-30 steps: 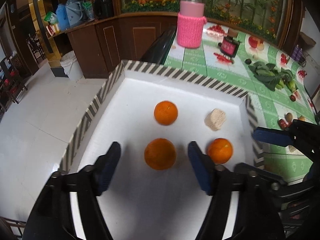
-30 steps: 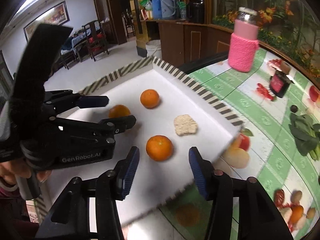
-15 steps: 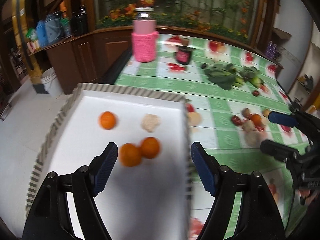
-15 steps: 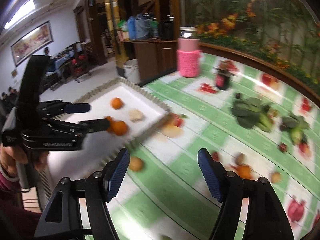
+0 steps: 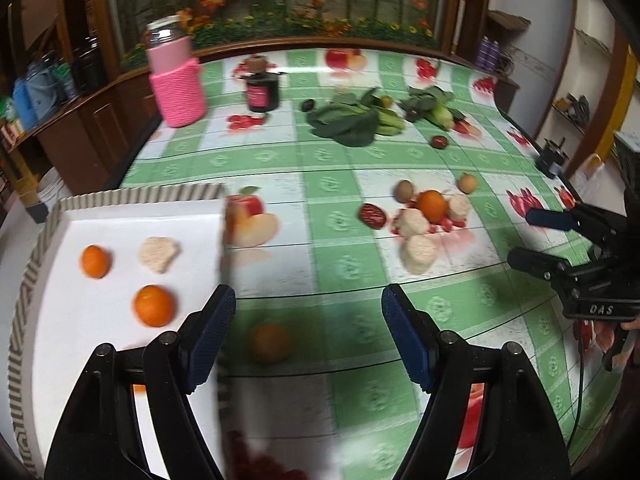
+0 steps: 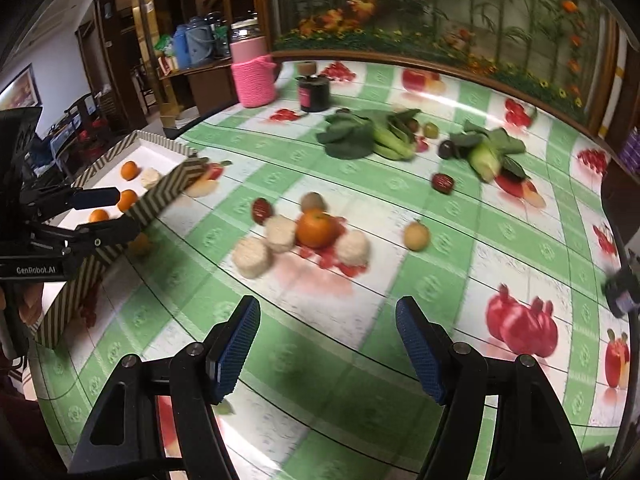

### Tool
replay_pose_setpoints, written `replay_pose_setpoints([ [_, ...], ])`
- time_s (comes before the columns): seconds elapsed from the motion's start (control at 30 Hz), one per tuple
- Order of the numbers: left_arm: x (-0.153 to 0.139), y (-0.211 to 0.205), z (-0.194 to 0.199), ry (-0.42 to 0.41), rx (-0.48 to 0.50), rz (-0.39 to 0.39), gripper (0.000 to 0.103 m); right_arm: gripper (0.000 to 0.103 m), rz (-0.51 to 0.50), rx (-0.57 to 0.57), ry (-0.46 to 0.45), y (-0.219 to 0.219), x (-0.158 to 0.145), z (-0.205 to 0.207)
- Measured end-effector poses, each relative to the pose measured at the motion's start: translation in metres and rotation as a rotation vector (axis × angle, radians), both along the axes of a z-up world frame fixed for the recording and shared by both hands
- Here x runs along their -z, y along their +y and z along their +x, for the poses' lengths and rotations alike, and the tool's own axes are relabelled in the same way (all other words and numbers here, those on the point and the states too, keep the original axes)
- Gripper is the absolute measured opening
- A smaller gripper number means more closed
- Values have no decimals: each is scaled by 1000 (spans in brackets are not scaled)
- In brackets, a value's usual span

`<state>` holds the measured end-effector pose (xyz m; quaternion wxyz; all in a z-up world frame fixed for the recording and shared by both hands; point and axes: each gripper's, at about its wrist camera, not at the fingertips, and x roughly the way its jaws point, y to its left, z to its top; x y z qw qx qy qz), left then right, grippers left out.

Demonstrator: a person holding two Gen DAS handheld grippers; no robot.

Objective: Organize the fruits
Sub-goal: 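Move both open tools back over the cakes on the table, then grasp the round brown cake with the left tool while the right tool grasps a beige cake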

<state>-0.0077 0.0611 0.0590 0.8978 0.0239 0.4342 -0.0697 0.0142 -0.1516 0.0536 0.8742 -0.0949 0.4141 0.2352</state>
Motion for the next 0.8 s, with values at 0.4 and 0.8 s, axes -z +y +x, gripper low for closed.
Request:
replay_pose_setpoints([
  [0.4,21,-56,25,59,90,19,75,70,-26,11,17,-9,16,39],
  [0.8,39,-77,48,88,109,41,75,48,-59,-54,38,12,37,71],
])
